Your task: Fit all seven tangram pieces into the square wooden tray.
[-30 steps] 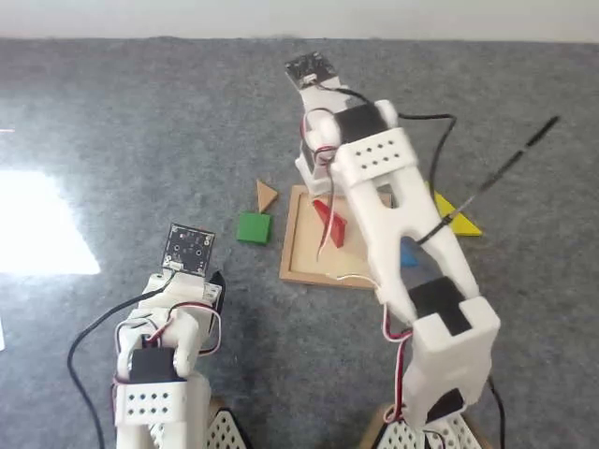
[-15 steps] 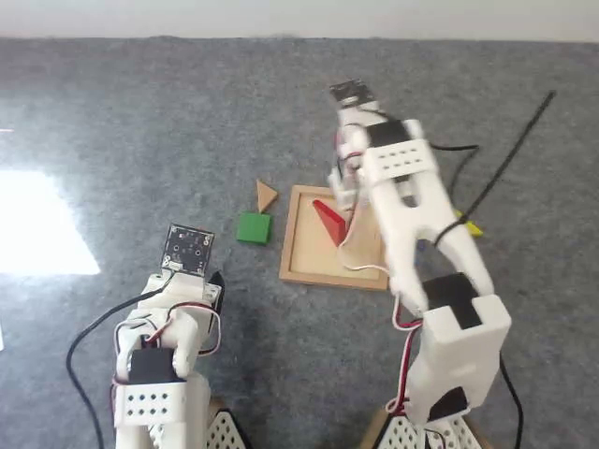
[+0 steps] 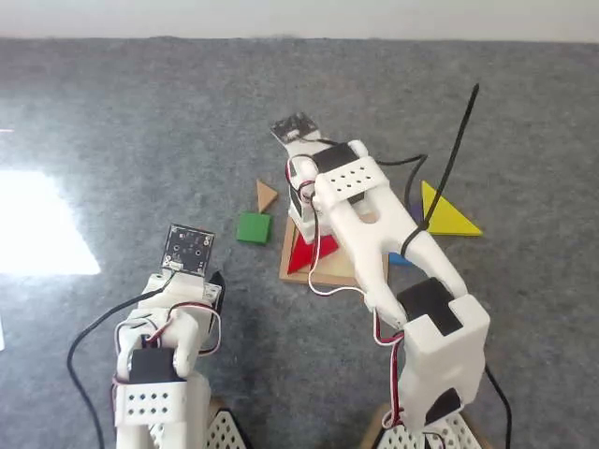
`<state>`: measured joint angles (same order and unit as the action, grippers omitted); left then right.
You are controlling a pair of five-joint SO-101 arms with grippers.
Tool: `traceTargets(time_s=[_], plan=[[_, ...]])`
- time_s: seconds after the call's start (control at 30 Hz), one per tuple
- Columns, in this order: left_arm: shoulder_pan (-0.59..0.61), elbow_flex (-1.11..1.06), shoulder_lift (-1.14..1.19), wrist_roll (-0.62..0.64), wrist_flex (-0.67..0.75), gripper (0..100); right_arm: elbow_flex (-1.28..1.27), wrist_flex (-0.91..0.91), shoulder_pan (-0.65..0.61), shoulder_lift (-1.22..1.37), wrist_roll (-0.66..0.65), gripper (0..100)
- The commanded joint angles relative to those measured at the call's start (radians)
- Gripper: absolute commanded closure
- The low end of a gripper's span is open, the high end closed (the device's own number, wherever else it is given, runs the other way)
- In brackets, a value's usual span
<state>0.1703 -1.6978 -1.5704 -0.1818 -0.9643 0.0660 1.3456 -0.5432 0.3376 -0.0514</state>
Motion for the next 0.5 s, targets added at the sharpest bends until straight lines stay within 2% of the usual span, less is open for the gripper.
traceTargets(time_s=[0.0, 0.23, 0.47], plan=[[0.005, 0.008, -0.017, -0.012, 0.0, 85, -0.074, -0.015, -0.004, -0.018, -0.021, 87.6], [0.005, 0.008, -0.017, -0.012, 0.0, 85, -0.206, -0.101, -0.062, -0.015, -0.04, 87.6], [0.005, 0.008, -0.017, -0.012, 0.0, 85, -0.158, -0.151, 0.028, 0.048, -0.041, 87.6]])
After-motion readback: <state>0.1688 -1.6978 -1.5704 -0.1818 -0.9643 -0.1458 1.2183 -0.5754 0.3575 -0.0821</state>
